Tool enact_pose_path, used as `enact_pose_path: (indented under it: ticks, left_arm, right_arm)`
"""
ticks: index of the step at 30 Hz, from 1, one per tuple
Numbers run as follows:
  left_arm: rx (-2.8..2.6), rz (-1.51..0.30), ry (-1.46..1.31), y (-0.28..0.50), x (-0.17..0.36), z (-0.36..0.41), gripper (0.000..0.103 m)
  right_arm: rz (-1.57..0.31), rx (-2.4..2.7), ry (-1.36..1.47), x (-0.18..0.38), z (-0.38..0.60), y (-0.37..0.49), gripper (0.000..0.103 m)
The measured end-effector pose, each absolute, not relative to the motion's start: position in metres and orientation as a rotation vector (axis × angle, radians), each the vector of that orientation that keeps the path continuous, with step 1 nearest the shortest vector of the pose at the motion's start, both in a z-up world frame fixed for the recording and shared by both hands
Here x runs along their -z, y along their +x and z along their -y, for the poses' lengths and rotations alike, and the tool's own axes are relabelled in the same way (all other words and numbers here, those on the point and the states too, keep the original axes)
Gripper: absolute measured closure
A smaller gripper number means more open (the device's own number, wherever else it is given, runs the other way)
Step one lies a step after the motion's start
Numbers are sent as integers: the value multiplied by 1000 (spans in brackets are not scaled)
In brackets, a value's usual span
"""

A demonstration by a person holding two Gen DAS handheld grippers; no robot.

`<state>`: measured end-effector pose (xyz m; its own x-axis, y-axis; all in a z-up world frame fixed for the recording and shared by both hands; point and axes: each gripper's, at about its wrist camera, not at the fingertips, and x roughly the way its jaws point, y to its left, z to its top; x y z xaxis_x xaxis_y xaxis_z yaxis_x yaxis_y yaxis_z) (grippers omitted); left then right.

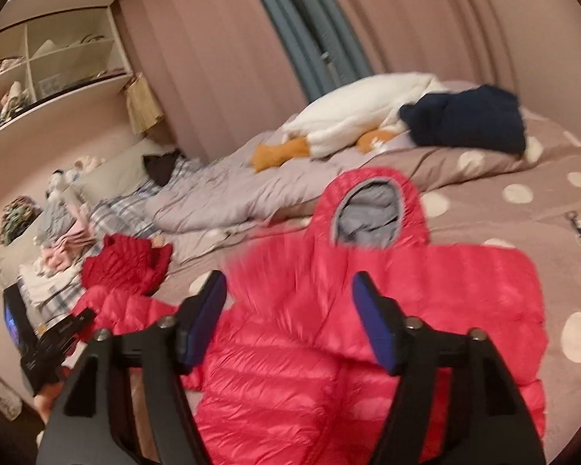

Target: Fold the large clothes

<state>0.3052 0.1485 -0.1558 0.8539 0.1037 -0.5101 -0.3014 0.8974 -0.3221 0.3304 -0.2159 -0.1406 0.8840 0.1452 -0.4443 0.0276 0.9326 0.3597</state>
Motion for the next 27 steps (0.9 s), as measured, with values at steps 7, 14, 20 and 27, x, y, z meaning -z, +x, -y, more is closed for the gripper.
enact_pose_path:
  ticks: [7,14,20,27]
  left_arm:
    - [-219,-497,-381,300,153,-137,93]
    - [-231,-495,-333,296,150,-127,93]
    - [-249,-507,-298,296,148,-119,93]
    - [-210,-487,-222,295,135,-76,93]
  right_arm:
    - [-475,127,338,133,267,311,34]
    - [-673,389,292,189,333,335,43]
    - [-889,462,198,281,337,361,49]
    - [-736,565,183,224,348,333,48]
